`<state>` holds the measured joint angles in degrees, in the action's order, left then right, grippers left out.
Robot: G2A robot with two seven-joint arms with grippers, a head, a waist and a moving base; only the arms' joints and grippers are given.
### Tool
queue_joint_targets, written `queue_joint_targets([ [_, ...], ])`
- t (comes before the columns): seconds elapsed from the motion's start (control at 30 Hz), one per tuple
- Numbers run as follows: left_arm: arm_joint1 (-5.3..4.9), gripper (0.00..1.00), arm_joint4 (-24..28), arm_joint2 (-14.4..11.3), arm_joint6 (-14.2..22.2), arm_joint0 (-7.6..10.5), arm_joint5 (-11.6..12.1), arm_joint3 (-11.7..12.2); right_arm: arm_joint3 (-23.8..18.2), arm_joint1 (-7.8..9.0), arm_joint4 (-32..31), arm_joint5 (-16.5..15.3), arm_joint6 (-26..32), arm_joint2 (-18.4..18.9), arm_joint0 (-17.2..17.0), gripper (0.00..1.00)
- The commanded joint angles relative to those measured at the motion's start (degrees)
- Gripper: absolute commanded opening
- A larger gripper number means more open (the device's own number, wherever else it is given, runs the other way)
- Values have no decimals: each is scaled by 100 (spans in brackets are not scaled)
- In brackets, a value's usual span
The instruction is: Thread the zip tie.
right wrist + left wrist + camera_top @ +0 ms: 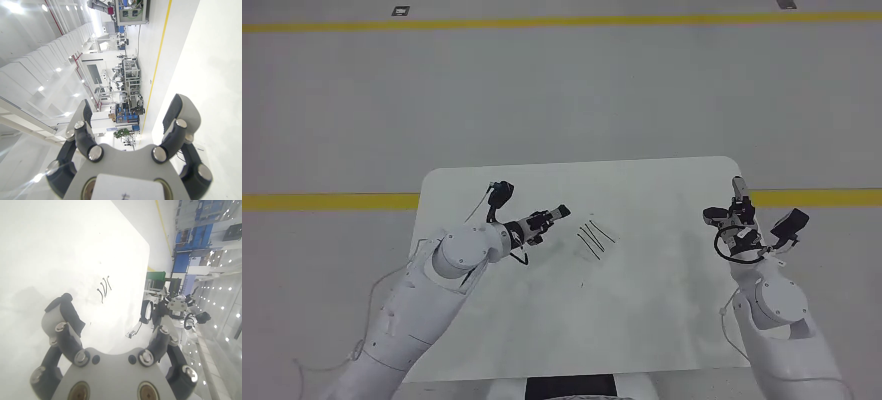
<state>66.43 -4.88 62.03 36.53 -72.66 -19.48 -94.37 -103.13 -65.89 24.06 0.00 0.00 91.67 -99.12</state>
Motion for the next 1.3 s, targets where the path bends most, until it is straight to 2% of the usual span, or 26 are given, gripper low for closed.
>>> queue_joint_targets([
  [0.0, 3, 100, 36, -32, 54, -8, 46, 33, 0, 0, 0, 0, 0, 0, 0, 100],
  [0.07, 30, 100, 207, -156, 237, 143, 377, 321, 0, 0, 0, 0, 0, 0, 0, 100],
  [0.2, 119, 100, 239, -569, 415, 533, 679, 740, 0, 0, 0, 0, 0, 0, 0, 100],
  [0.33, 240, 100, 176, -1030, 438, 940, 822, 1237, 0, 0, 0, 0, 0, 0, 0, 100],
  [0.43, 353, 100, 192, -1336, 295, 1212, 852, 1670, 0, 0, 0, 0, 0, 0, 0, 100],
  [0.53, 436, 100, 245, -1508, 164, 1402, 909, 1942, 0, 0, 0, 0, 0, 0, 0, 100],
  [0.87, 436, 100, 245, -1508, 164, 1402, 909, 1942, 0, 0, 0, 0, 0, 0, 0, 100],
  [1.0, 471, 100, 183, -1623, 46, 1435, 837, 1956, 0, 0, 0, 0, 0, 0, 0, 100],
  [1.07, 498, 100, 118, -1703, -23, 1490, 601, 1948, 0, 0, 0, 0, 0, 0, 0, 100],
  [1.17, 564, 100, 116, -1832, -142, 1598, 0, 1914, 0, 0, 0, 0, 0, 0, 0, 100],
  [1.27, 574, 100, 108, -1852, -160, 1620, 0, 1916, 0, 0, 0, 0, 0, 0, 0, 100],
])
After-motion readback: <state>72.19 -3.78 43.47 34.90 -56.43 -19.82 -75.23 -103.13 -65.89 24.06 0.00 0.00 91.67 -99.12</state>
